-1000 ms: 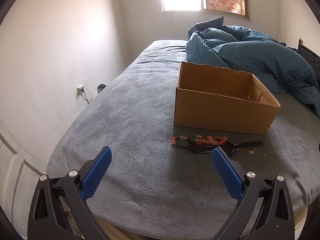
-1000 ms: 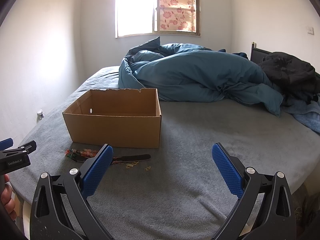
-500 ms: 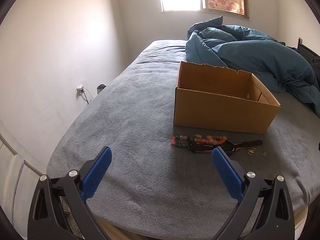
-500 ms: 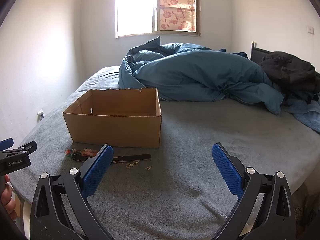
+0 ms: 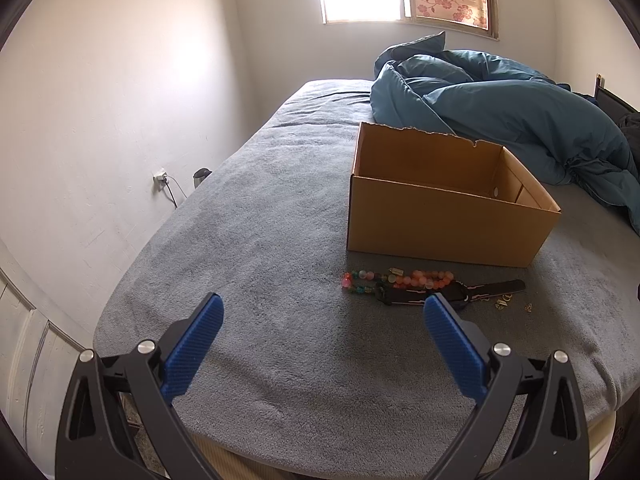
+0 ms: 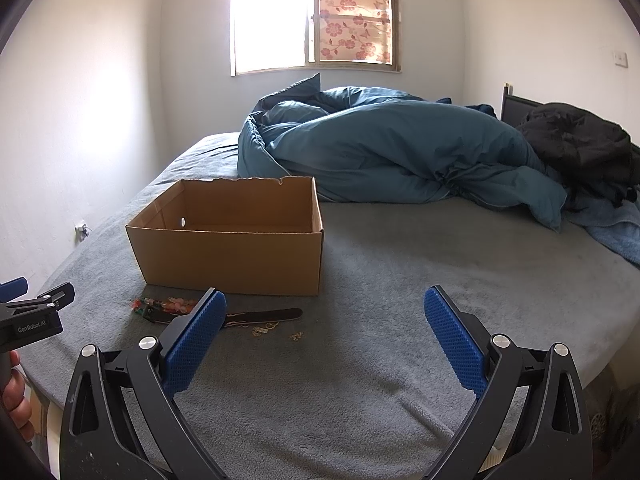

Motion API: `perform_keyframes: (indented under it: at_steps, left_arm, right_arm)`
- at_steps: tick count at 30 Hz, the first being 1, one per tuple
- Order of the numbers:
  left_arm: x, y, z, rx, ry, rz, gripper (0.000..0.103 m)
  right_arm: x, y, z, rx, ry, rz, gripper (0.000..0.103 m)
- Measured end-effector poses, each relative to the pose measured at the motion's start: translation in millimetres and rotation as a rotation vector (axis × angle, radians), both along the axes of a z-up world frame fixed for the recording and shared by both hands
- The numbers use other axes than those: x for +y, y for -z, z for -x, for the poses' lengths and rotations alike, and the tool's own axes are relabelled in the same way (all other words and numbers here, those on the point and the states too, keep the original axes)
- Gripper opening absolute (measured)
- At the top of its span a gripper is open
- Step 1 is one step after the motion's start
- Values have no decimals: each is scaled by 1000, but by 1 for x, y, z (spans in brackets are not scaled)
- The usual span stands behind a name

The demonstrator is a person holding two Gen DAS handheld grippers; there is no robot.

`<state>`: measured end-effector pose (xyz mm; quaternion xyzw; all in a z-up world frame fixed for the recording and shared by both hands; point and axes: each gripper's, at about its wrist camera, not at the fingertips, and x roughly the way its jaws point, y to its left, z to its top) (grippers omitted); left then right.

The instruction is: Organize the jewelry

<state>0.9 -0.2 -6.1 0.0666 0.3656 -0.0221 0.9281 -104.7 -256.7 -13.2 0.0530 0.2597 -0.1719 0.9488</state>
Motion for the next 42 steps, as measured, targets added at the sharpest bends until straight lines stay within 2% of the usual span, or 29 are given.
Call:
perform_keyframes:
  at_steps: [29, 37, 42]
  left_arm:
    - [-1, 2, 1, 4, 1, -4, 99]
    - [-1, 13, -6, 26, -3, -11, 99]
    - [1, 27, -20, 78, 9, -2, 99]
  right_arm:
    - [3, 1, -4, 5, 0, -3, 95]
    - [1, 7, -10, 23, 2, -17, 95]
    - [0, 13, -16, 45, 1, -31, 95]
